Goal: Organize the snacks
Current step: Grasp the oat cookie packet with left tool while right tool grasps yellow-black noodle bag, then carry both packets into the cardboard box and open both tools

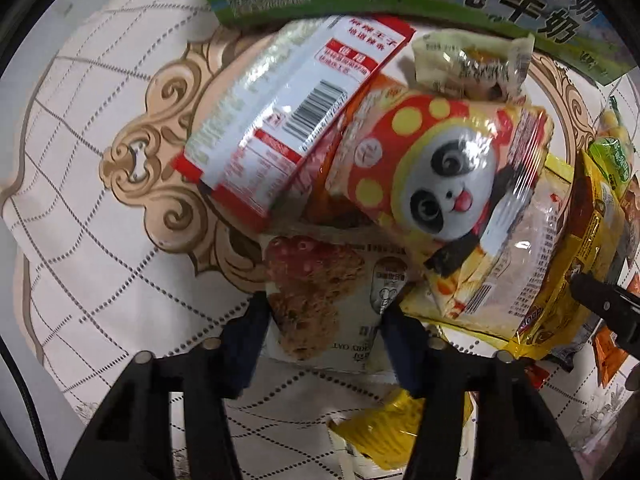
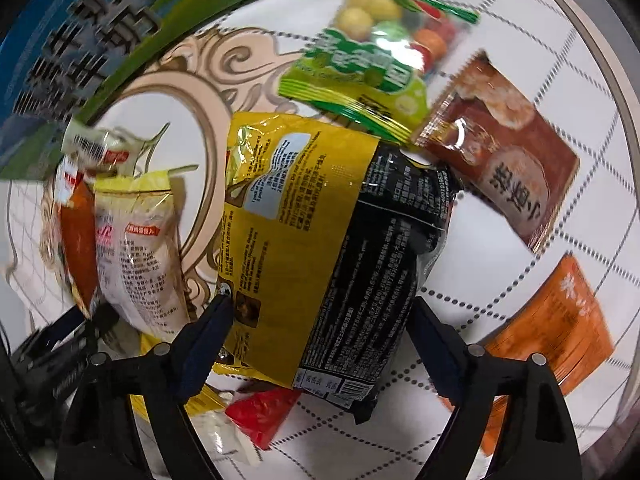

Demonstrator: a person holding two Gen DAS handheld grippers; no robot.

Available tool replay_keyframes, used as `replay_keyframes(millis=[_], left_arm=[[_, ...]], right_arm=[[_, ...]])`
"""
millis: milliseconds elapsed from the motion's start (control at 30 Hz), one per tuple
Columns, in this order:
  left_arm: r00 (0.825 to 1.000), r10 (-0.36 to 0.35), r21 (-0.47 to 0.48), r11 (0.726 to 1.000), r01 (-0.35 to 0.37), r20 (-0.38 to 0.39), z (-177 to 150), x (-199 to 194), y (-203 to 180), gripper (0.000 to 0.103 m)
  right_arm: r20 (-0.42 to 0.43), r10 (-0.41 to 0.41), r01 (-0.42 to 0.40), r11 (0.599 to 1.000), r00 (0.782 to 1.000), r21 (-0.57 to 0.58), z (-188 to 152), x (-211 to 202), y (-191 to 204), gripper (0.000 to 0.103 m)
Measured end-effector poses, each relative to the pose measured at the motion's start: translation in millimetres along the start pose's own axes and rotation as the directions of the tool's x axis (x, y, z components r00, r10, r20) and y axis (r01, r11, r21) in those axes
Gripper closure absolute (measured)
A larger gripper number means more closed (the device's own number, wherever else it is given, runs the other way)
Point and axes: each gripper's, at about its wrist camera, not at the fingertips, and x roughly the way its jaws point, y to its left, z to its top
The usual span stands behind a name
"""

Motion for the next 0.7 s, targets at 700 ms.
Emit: replay_keyframes(millis=[700], left_arm=[[0.998,-0.059,-0.2,0.978,0.064,0.029,-9.2,32.5,71.4,0.055]], right_arm=[[-0.044,-0.181,0.177,0.981,0.983,-0.077,1.8,75.2,14.5,0.014]])
